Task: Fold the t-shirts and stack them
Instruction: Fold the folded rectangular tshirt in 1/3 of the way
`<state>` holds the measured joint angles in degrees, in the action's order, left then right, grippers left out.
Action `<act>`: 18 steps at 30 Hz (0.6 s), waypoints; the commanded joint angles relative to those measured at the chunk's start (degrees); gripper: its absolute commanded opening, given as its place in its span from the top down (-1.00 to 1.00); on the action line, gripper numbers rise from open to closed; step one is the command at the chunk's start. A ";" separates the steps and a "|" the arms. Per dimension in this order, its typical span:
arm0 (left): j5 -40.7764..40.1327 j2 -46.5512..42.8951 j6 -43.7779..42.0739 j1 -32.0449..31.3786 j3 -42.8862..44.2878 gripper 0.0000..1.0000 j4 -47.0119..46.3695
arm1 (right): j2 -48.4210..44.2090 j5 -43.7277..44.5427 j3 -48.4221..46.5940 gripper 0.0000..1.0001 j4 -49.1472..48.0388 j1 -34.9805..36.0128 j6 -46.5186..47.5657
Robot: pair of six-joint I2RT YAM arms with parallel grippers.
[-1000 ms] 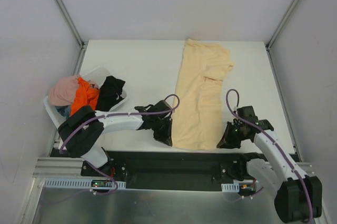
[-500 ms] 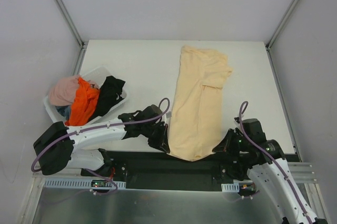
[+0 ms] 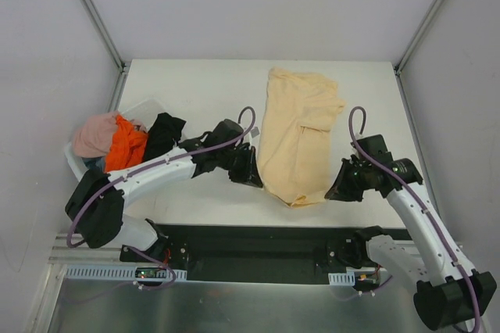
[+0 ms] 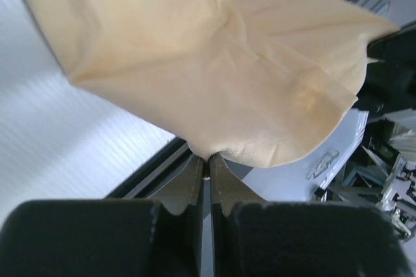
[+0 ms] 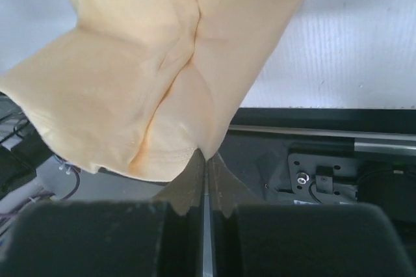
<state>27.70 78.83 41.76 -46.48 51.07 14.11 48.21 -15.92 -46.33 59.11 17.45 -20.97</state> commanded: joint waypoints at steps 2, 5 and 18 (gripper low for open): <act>0.59 7.98 -6.86 4.11 11.57 1.00 0.39 | 6.97 5.02 -6.67 0.99 -2.94 -4.53 5.23; 1.74 12.73 -7.83 6.39 17.02 1.00 0.66 | 11.01 4.41 -9.04 0.99 -5.49 -6.73 6.81; 1.57 26.64 -10.38 13.34 33.12 0.98 1.18 | 31.15 5.11 -23.98 0.99 -15.17 -9.37 9.28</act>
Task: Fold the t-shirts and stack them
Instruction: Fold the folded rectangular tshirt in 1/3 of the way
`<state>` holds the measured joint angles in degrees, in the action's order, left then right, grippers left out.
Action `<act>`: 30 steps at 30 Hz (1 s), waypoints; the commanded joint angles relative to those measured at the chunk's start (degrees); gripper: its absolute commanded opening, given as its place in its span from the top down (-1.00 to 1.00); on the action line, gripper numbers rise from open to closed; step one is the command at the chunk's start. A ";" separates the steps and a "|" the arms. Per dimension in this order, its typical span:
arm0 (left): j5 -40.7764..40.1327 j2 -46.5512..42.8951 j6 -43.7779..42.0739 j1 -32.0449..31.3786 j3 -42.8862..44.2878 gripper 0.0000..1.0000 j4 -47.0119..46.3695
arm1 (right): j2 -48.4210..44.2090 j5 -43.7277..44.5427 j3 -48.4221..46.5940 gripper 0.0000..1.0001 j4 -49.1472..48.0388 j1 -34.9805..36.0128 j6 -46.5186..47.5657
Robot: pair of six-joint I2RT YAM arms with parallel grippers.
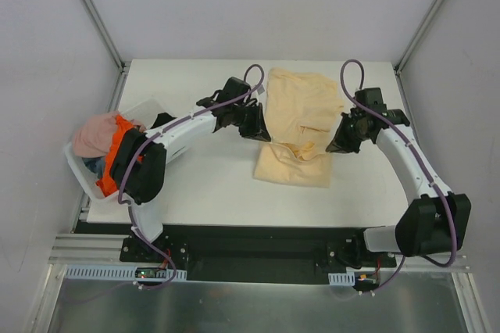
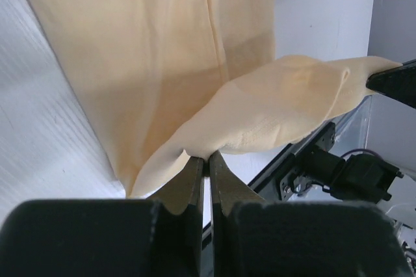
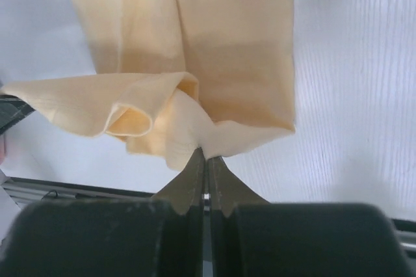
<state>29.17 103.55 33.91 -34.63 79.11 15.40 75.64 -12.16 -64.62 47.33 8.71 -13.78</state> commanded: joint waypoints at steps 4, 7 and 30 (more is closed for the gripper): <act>0.62 5.69 -3.59 2.72 9.99 0.90 0.42 | 8.03 2.67 -8.50 0.99 -3.56 -1.68 2.36; 2.56 9.47 -3.50 3.43 13.33 0.88 0.77 | 10.67 4.25 -10.00 0.99 -4.26 -1.85 2.09; -0.16 16.35 -5.61 6.60 19.77 -0.98 2.27 | 27.20 5.76 -16.07 -0.93 -11.47 -3.09 0.95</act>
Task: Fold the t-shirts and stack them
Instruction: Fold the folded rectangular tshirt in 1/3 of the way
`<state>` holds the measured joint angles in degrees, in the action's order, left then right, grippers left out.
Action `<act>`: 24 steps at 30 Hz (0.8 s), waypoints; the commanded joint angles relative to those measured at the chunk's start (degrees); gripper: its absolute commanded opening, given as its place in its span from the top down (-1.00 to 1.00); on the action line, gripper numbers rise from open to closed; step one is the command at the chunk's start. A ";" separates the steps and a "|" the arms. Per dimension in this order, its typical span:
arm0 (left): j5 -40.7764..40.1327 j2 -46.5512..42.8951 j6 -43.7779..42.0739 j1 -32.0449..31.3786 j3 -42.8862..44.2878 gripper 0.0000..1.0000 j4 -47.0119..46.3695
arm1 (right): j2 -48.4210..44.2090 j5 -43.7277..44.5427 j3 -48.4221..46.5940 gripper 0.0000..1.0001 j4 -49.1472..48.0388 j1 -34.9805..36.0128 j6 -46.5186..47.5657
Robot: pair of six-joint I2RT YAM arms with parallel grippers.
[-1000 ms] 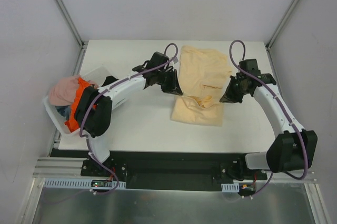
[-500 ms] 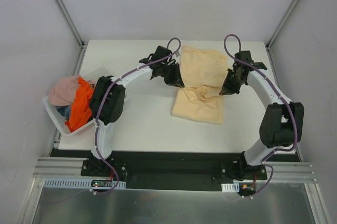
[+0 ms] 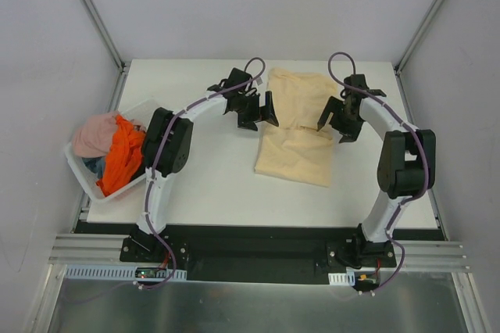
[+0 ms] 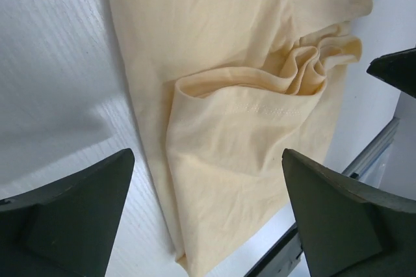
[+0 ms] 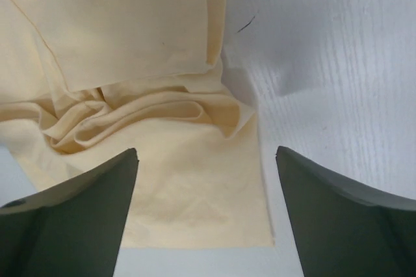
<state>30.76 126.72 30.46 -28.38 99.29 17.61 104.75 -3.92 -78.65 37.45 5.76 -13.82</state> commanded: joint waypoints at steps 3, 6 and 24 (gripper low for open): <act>-1.67 -11.74 -1.98 0.26 -4.88 -0.99 0.06 | -6.74 -3.46 1.99 -0.93 -1.68 0.30 2.04; -2.02 -16.40 -1.45 0.08 -11.55 -0.99 -0.03 | -13.06 -5.03 7.18 -0.93 -2.21 0.66 2.40; -3.61 -20.03 4.08 -5.63 -32.49 -0.06 -5.04 | -19.24 -22.53 25.22 -0.93 -18.11 9.00 2.23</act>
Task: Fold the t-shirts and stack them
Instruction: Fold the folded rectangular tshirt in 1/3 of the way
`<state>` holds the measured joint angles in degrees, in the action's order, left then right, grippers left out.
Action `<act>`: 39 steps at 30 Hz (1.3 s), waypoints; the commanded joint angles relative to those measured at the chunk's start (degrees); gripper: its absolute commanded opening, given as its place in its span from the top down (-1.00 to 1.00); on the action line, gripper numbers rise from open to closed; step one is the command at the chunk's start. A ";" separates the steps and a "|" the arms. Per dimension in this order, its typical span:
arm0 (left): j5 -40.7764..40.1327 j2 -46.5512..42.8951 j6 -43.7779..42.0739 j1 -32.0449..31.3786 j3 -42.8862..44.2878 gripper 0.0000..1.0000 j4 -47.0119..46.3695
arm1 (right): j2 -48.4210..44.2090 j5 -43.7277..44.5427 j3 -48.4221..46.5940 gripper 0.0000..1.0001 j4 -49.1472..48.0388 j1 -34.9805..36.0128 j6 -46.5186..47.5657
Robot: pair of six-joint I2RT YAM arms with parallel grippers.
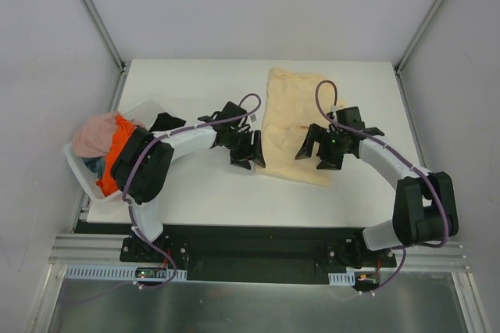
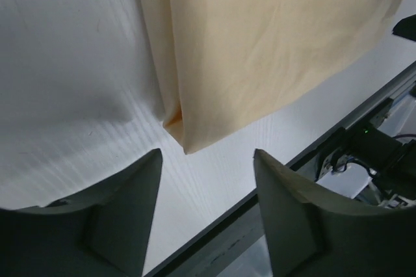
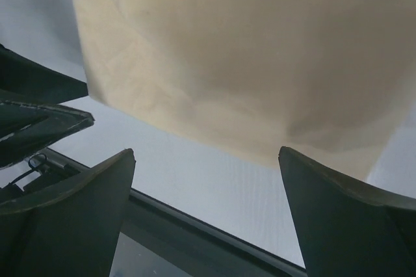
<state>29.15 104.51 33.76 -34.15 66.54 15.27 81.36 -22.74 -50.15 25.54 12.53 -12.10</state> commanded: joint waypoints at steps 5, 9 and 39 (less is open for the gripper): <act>-5.58 2.98 0.52 -1.61 -0.80 0.31 -2.70 | 9.07 -1.95 -2.24 -0.93 -6.73 2.93 -1.00; -7.52 4.47 0.17 -2.41 -1.85 0.59 -2.52 | 9.34 -2.75 1.28 -0.93 -8.22 3.37 -1.35; -11.04 -20.04 0.44 -9.54 -11.26 -0.98 7.76 | -9.35 21.94 -10.39 -0.96 18.49 -4.70 2.34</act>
<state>21.47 86.87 38.11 -45.60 51.48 19.00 60.29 -7.90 -52.69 39.88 11.35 -11.09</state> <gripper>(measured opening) 0.992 0.966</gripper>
